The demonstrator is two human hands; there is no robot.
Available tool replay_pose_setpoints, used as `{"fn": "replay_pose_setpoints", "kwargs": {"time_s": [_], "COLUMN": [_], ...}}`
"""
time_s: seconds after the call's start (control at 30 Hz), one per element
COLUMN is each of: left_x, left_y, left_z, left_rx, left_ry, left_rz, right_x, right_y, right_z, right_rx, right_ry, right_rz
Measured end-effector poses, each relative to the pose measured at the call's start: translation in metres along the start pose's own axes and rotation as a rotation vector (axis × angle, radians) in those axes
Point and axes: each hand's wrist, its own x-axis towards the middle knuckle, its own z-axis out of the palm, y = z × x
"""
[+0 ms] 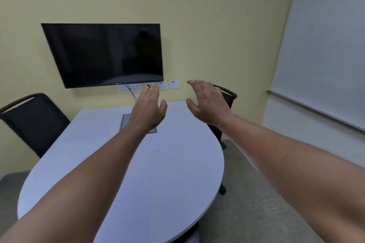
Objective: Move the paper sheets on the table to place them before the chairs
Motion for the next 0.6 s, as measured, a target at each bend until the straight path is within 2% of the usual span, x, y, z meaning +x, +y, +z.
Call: {"fn": "replay_pose_setpoints", "kwargs": {"time_s": [0.3,0.6], "left_x": [0.005,0.007], "left_y": [0.06,0.048], "left_z": [0.038,0.086], "left_rx": [0.057,0.097], "left_ry": [0.042,0.039], "left_rz": [-0.108,-0.236], "right_x": [-0.008,0.004], "right_y": [0.079,0.096], "right_z": [0.006,0.051], "right_rx": [0.098,0.167], "right_ry": [-0.07,-0.128], "right_rz": [-0.078,-0.149]}}
